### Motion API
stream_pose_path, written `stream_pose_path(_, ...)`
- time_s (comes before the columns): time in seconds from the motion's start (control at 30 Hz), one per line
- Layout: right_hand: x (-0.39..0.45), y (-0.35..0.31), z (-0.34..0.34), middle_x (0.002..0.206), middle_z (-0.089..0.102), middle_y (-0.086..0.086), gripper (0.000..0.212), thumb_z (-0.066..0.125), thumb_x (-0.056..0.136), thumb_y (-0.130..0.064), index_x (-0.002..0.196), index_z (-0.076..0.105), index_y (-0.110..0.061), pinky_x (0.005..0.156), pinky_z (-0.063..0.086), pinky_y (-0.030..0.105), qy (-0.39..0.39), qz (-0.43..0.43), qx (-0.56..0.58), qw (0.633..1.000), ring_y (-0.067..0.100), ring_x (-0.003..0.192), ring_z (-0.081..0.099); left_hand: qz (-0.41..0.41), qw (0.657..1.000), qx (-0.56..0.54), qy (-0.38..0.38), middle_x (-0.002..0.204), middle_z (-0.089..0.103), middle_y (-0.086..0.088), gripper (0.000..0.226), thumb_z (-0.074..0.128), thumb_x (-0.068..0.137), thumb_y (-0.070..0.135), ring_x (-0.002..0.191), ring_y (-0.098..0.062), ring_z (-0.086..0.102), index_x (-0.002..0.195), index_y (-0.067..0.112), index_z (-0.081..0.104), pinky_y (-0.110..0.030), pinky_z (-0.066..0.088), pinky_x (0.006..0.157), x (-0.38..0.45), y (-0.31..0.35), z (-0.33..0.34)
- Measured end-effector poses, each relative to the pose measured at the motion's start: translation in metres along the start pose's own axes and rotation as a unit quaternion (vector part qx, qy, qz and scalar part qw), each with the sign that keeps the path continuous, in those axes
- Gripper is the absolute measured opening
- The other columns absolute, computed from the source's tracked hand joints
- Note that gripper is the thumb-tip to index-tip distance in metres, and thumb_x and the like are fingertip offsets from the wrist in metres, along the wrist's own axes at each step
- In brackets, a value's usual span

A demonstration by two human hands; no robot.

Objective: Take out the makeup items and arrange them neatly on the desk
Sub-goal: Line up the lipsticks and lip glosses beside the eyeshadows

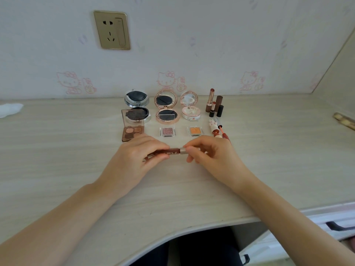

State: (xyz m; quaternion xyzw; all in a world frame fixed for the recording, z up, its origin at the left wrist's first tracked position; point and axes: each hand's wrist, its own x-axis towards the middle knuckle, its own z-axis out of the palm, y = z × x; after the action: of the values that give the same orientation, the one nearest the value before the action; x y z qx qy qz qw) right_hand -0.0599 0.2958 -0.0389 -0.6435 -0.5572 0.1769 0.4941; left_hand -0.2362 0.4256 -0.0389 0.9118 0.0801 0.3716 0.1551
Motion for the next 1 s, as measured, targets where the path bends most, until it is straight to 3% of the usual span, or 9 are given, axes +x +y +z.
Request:
stream_pose_path(0.13, 0.001, 0.001, -0.003, 0.093, 0.066, 0.001, 0.034, 0.065, 0.081, -0.004, 0.081, 0.062, -0.038, 0.065, 0.048, 0.02, -0.002, 0.02, 0.038, 0.999, 0.019, 0.091, 0.063, -0.001, 1.0, -0.005, 0.002, 0.087, 0.069, 0.004, 0.019, 0.07, 0.081, 0.021, 0.081, -0.013, 0.061, 0.095, 0.009, 0.073, -0.033, 0.05, 0.072, -0.001, 0.0, 0.0)
stream_pose_path(0.2, 0.001, 0.0, -0.004, 0.096, 0.066, -0.002, 0.032, 0.069, 0.079, -0.007, 0.089, 0.062, -0.036, 0.067, 0.051, 0.023, -0.009, 0.022, 0.062, 0.998, 0.019, 0.09, 0.065, 0.0, 1.0, -0.004, 0.006, 0.087, 0.069, 0.004, 0.019, 0.07, 0.081, 0.021, 0.08, -0.013, 0.06, 0.094, 0.008, 0.073, -0.032, 0.049, 0.072, 0.0, 0.0, 0.0)
stream_pose_path(0.27, 0.001, -0.001, -0.004, 0.095, 0.066, -0.009, 0.032, 0.075, 0.077, -0.023, 0.104, 0.061, -0.035, 0.064, 0.051, 0.022, -0.003, 0.036, 0.09, 0.995, 0.013, 0.082, 0.067, -0.002, 1.0, -0.002, 0.007, 0.087, 0.069, 0.004, 0.019, 0.07, 0.08, 0.021, 0.08, -0.013, 0.06, 0.094, 0.008, 0.073, -0.033, 0.049, 0.071, 0.0, -0.001, 0.0)
stream_pose_path(0.33, 0.001, 0.0, -0.003, 0.089, 0.069, -0.007, 0.027, 0.069, 0.083, -0.035, 0.108, 0.06, -0.033, 0.058, 0.05, 0.024, 0.009, 0.056, 0.106, 0.993, 0.012, 0.076, 0.068, -0.005, 1.0, 0.002, 0.008, 0.086, 0.068, 0.003, 0.019, 0.07, 0.081, 0.021, 0.08, -0.014, 0.06, 0.093, 0.008, 0.073, -0.034, 0.049, 0.071, -0.001, -0.002, 0.0)
stream_pose_path(0.43, 0.002, 0.001, -0.003, 0.077, 0.072, -0.004, 0.006, 0.062, 0.09, -0.03, 0.095, 0.065, -0.031, 0.053, 0.048, 0.021, 0.005, 0.063, 0.089, 0.994, 0.01, 0.068, 0.068, -0.007, 1.0, 0.007, 0.009, 0.086, 0.068, 0.004, 0.019, 0.07, 0.081, 0.022, 0.08, -0.012, 0.06, 0.094, 0.009, 0.073, -0.033, 0.049, 0.071, -0.001, -0.002, 0.0)
stream_pose_path(0.53, 0.002, 0.001, -0.003, 0.074, 0.071, -0.004, 0.009, 0.063, 0.09, -0.021, 0.085, 0.068, -0.027, 0.054, 0.049, 0.021, 0.012, 0.051, 0.085, 0.995, 0.011, 0.067, 0.068, -0.012, 1.0, 0.004, 0.01, 0.087, 0.068, 0.005, 0.02, 0.069, 0.081, 0.024, 0.081, -0.009, 0.059, 0.095, 0.01, 0.073, -0.031, 0.049, 0.072, -0.001, -0.003, 0.0)
stream_pose_path(0.7, 0.003, -0.002, -0.009, 0.067, 0.068, 0.004, 0.009, 0.061, 0.091, -0.009, 0.087, 0.068, -0.007, 0.051, 0.051, 0.027, 0.058, 0.071, 0.193, 0.977, 0.02, 0.059, 0.065, -0.013, 1.0, 0.003, 0.025, 0.087, 0.067, 0.005, 0.02, 0.068, 0.082, 0.024, 0.082, -0.005, 0.057, 0.096, 0.01, 0.072, -0.025, 0.048, 0.073, -0.001, -0.005, 0.0)
stream_pose_path(1.0, 0.007, -0.009, -0.018, 0.083, 0.072, 0.011, 0.007, 0.061, 0.091, -0.011, 0.093, 0.064, -0.005, 0.059, 0.055, 0.032, 0.125, 0.106, 0.276, 0.947, 0.021, 0.068, 0.063, 0.007, 0.998, 0.005, 0.058, 0.099, 0.064, 0.001, 0.02, 0.071, 0.084, 0.013, 0.095, -0.005, 0.057, 0.104, 0.008, 0.071, -0.02, 0.047, 0.085, -0.001, -0.004, 0.003)
